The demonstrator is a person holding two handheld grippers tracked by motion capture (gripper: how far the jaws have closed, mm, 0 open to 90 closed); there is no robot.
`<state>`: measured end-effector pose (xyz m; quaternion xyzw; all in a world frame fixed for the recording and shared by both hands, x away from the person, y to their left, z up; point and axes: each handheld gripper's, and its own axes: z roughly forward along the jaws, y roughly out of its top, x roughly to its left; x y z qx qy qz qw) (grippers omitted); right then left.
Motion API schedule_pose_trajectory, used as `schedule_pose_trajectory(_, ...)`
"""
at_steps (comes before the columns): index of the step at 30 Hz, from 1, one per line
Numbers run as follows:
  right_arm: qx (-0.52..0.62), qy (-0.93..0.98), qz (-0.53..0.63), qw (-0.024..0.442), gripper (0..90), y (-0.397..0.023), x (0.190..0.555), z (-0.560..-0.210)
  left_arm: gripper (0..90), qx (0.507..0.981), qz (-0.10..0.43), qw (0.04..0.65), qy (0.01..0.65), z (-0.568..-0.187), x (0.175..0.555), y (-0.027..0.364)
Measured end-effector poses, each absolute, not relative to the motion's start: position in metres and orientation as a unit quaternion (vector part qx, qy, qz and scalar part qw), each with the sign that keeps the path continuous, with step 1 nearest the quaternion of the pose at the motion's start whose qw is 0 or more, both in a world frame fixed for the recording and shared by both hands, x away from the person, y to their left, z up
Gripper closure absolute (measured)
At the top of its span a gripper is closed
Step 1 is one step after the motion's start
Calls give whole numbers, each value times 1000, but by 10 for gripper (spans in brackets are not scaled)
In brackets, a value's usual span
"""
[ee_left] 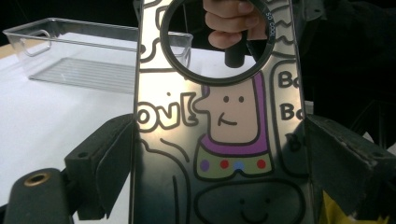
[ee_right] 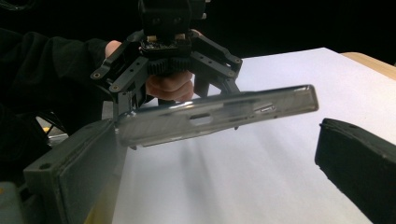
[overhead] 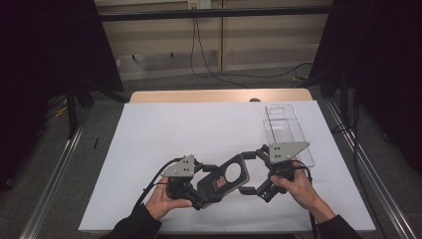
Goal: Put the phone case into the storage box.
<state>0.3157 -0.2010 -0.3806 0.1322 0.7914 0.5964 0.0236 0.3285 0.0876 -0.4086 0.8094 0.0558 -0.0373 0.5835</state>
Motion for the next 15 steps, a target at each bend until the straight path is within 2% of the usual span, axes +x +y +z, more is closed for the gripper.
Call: schedule_pose_trajectory(15, 109, 791, 601, 7, 0, -198, 316, -381, 122, 811, -56, 580, 43, -409, 330, 80)
